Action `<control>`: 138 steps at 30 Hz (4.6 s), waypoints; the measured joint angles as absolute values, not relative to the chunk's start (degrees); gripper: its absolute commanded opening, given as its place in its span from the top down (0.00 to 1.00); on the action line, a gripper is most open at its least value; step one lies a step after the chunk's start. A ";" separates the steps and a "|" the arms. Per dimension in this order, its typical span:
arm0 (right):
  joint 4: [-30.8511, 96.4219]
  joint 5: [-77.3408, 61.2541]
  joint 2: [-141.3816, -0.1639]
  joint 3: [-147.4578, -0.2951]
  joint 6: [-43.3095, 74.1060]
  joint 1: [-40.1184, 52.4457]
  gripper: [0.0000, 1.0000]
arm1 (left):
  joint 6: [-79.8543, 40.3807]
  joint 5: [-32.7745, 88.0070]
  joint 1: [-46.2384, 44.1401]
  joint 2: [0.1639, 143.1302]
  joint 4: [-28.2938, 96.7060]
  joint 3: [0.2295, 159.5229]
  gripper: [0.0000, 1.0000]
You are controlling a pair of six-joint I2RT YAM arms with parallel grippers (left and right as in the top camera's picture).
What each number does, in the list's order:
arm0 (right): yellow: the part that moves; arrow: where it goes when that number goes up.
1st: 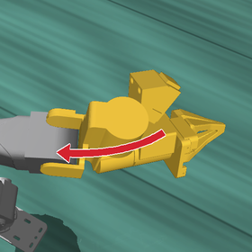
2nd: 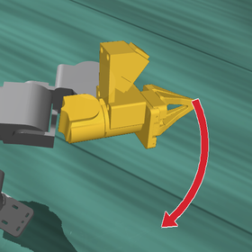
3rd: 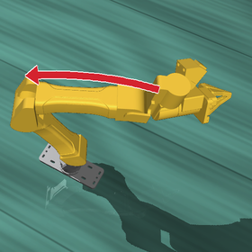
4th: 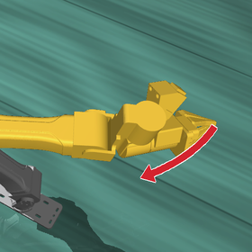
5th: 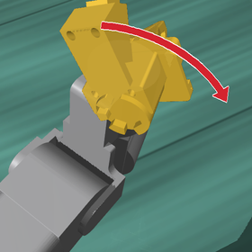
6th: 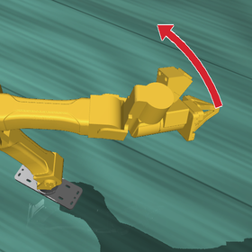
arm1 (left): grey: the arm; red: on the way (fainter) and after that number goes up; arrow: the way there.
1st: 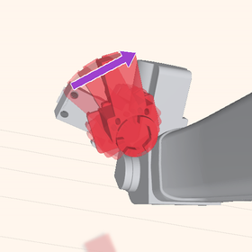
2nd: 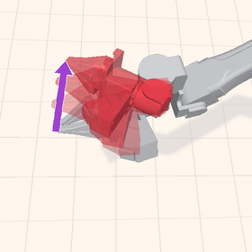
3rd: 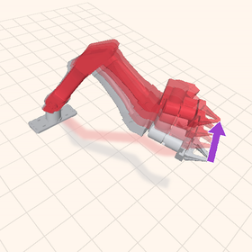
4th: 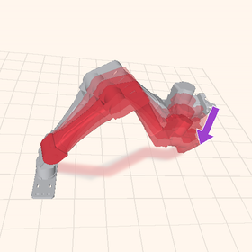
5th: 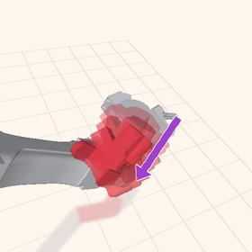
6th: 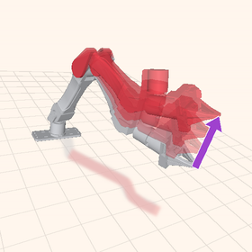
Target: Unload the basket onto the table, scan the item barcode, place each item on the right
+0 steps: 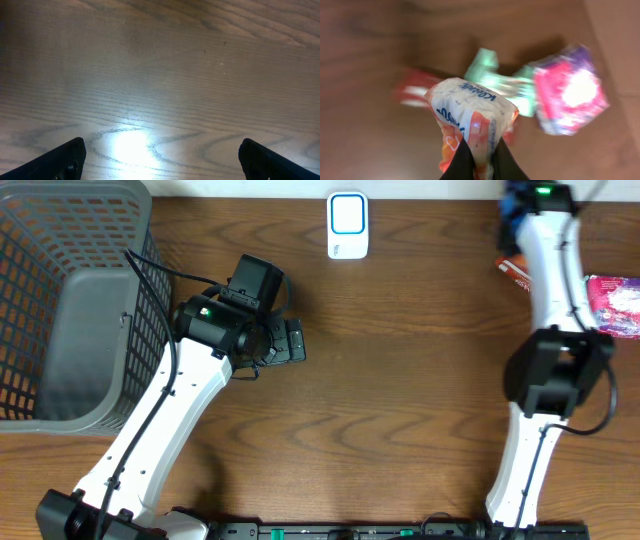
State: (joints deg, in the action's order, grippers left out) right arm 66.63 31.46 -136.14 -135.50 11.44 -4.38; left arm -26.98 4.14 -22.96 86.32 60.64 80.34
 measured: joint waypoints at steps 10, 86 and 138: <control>70.98 32.56 -136.14 -130.91 9.82 -16.40 0.64 | -27.00 4.14 -22.96 86.32 60.62 80.34 0.02; 95.31 4.03 -61.65 -98.13 14.68 4.43 0.01 | -26.98 4.14 -22.96 86.32 60.62 80.34 0.02; 97.08 3.84 -60.82 -98.06 14.59 4.45 0.01 | -26.98 4.14 -22.96 86.32 60.62 80.34 0.02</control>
State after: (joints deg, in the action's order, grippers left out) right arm 97.08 3.84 -60.82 -98.06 14.59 4.45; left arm -26.98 4.14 -22.96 86.32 60.62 80.34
